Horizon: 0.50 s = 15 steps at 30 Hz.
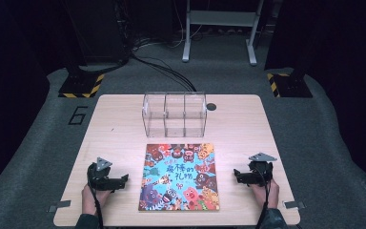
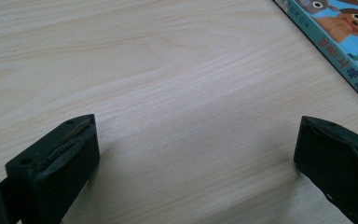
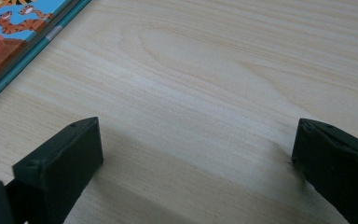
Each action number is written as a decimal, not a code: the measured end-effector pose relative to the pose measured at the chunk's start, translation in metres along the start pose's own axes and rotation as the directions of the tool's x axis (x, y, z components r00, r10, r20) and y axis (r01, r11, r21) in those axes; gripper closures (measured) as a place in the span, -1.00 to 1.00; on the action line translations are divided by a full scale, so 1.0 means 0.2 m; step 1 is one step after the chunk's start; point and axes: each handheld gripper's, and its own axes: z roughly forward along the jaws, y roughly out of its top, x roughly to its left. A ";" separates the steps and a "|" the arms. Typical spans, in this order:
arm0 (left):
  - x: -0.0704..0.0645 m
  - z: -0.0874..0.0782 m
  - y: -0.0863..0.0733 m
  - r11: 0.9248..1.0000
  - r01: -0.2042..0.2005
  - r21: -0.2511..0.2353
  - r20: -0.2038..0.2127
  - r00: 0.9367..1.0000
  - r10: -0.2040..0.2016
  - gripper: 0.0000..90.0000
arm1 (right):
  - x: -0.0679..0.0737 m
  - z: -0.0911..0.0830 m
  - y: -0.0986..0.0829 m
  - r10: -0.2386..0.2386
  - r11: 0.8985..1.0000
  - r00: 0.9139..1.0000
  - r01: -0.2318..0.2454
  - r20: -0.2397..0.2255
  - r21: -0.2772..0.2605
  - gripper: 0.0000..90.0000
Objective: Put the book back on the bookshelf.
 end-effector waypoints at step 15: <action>-0.02 0.01 0.01 1.000 -0.017 0.011 -0.025 1.000 0.018 -0.99 | -0.01 0.00 0.00 -0.011 1.000 1.000 0.011 -0.001 -0.003 -0.98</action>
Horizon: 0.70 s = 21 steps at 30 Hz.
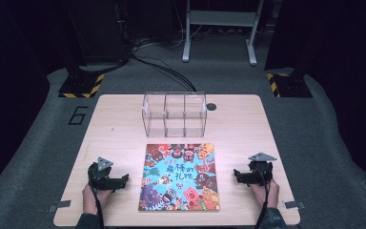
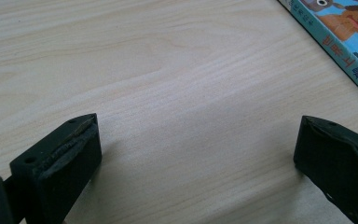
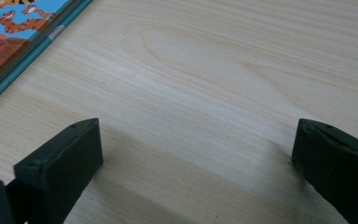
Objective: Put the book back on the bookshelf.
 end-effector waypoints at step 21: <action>-0.08 0.06 0.07 0.999 0.041 -0.018 0.042 0.998 -0.040 -1.00 | 0.04 -0.06 0.10 0.002 0.999 0.991 0.002 -0.137 0.033 -0.95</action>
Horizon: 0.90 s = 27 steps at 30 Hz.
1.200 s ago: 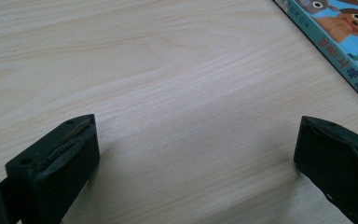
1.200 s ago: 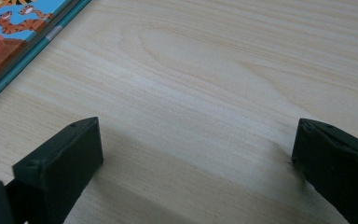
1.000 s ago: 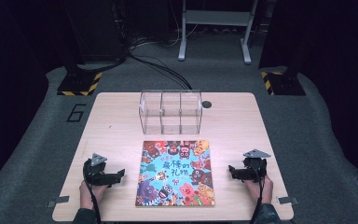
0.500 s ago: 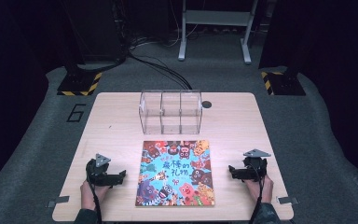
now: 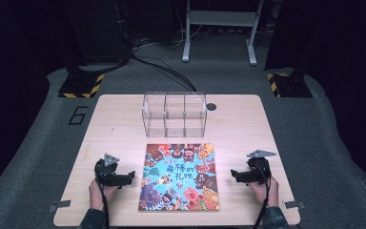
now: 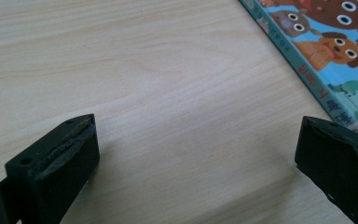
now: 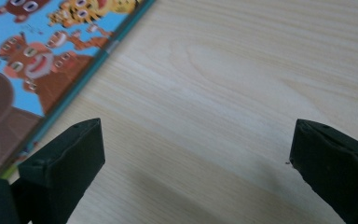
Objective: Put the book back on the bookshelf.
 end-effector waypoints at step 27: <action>-0.11 0.03 0.01 0.997 -0.081 0.018 0.008 0.997 0.081 -1.00 | 0.28 0.21 0.21 -0.073 0.983 0.987 0.095 -0.145 0.156 -0.49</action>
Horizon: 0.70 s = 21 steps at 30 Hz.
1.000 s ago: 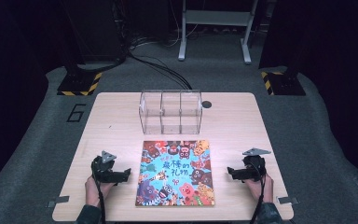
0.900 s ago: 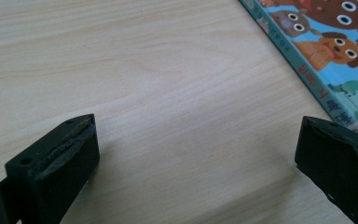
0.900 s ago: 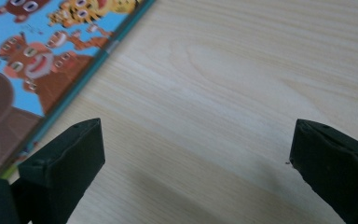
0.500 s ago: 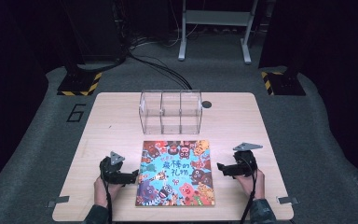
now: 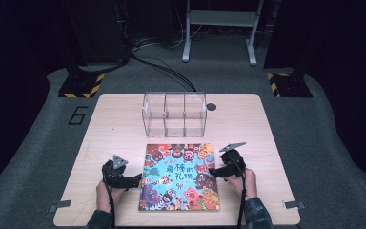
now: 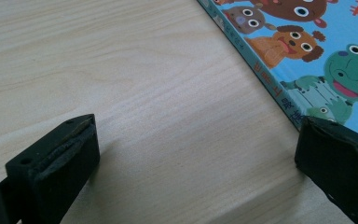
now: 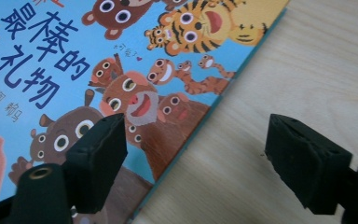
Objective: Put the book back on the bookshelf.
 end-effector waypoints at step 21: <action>-0.02 0.00 0.00 1.000 -0.020 0.006 0.020 1.000 0.020 -1.00 | 0.07 0.05 0.10 0.001 0.989 1.000 0.003 -0.029 0.145 -0.24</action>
